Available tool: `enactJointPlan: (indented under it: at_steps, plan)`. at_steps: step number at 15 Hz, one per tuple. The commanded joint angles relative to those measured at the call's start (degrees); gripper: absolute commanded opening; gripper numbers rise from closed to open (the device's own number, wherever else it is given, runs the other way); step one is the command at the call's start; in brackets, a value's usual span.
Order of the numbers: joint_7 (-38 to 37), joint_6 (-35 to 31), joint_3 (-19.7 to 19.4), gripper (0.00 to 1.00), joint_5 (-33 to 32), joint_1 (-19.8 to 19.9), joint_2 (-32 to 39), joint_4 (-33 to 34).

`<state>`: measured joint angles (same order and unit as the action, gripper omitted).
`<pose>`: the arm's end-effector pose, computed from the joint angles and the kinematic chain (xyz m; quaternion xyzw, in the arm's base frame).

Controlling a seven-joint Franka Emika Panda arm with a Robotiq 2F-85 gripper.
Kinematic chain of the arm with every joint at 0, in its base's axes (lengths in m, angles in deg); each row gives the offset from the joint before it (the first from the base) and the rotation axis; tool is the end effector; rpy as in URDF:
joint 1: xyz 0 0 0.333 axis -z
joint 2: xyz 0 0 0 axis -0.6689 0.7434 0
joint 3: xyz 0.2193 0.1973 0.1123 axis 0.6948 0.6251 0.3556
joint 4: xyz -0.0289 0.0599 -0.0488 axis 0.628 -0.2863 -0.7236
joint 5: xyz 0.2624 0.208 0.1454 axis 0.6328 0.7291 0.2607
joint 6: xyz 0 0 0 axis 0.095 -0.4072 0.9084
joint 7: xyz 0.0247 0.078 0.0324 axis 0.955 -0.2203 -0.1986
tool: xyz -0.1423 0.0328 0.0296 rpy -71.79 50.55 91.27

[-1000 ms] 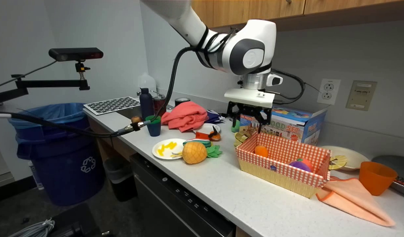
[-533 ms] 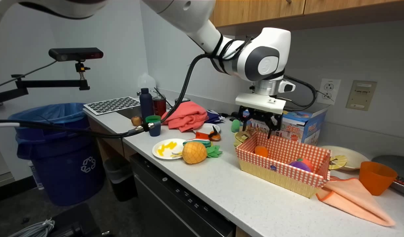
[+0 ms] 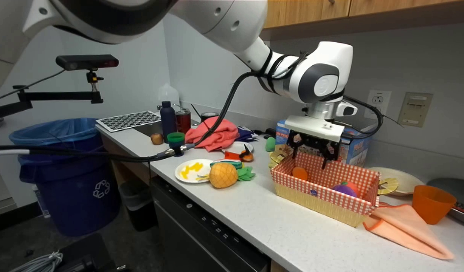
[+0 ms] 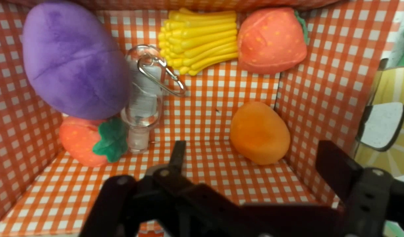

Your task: Remove all the items from the fruit box and put them on the counter

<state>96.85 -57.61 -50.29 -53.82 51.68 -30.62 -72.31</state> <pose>0.7036 -0.1062 0.2836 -0.9941 -0.0825 -0.0564 0.0432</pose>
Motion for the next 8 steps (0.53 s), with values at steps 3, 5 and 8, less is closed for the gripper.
enactJointPlan:
  at_steps: [3, 5, 8]
  plan:
    - [-3.7, 0.1, 0.2, 1.0, -0.7, 0.1, 4.4, 4.0]
    - [-4.6, 0.0, 0.3, 1.0, -0.7, -0.1, 5.2, 4.0]
    - [-5.6, -0.3, 0.5, 1.0, -0.7, -0.4, 6.2, 4.2]
